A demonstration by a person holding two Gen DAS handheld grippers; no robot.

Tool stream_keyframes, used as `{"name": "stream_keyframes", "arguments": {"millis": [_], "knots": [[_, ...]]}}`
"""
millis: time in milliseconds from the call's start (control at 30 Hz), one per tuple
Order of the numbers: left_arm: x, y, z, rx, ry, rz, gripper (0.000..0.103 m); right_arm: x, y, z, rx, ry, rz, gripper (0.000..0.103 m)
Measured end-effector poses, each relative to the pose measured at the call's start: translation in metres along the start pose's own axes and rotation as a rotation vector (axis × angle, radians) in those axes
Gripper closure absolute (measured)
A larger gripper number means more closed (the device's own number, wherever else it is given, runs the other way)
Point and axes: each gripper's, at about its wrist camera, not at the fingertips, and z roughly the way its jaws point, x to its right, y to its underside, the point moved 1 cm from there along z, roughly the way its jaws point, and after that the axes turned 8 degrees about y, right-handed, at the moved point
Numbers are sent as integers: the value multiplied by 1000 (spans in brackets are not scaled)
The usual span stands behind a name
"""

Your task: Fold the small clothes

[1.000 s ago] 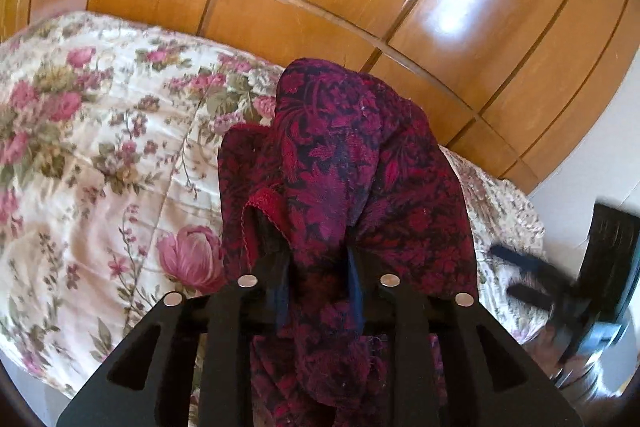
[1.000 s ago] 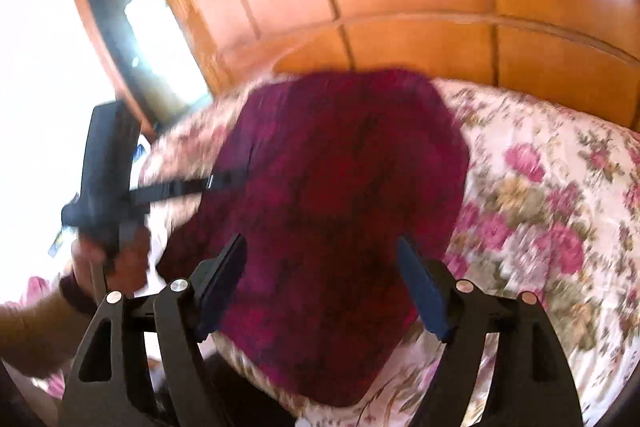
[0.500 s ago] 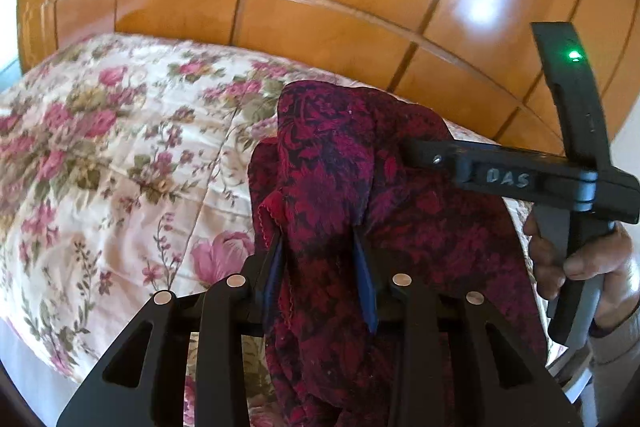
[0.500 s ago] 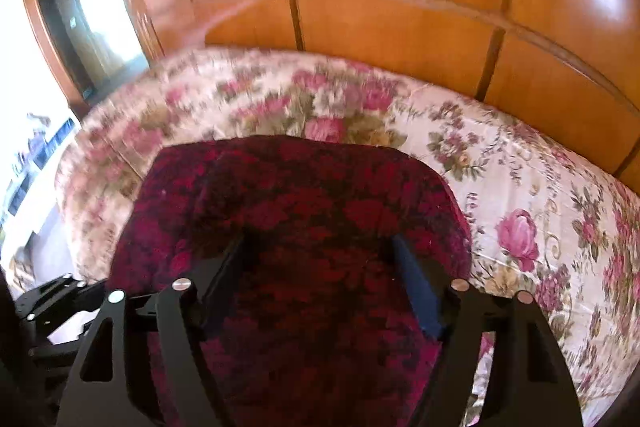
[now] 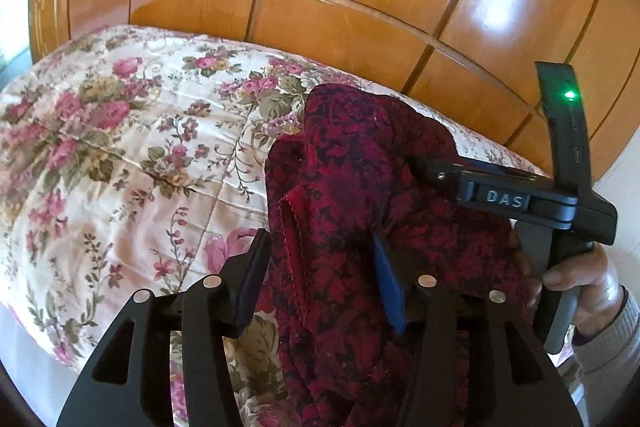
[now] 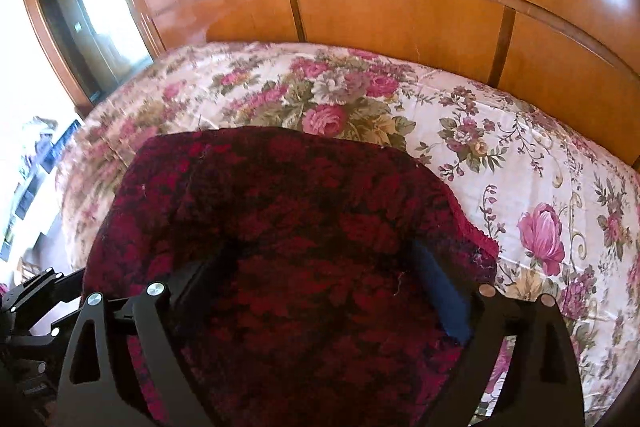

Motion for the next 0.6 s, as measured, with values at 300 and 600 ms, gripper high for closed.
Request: {"name": "stream_keyframes", "arguments": {"millis": [300,600], "knots": [[7,3,-9,11,-49,50,43,11,13,-27,75,-21,43,3],[2,7,-9,5,-59,57,35,32,41,-55,86,-89,123,2]]}}
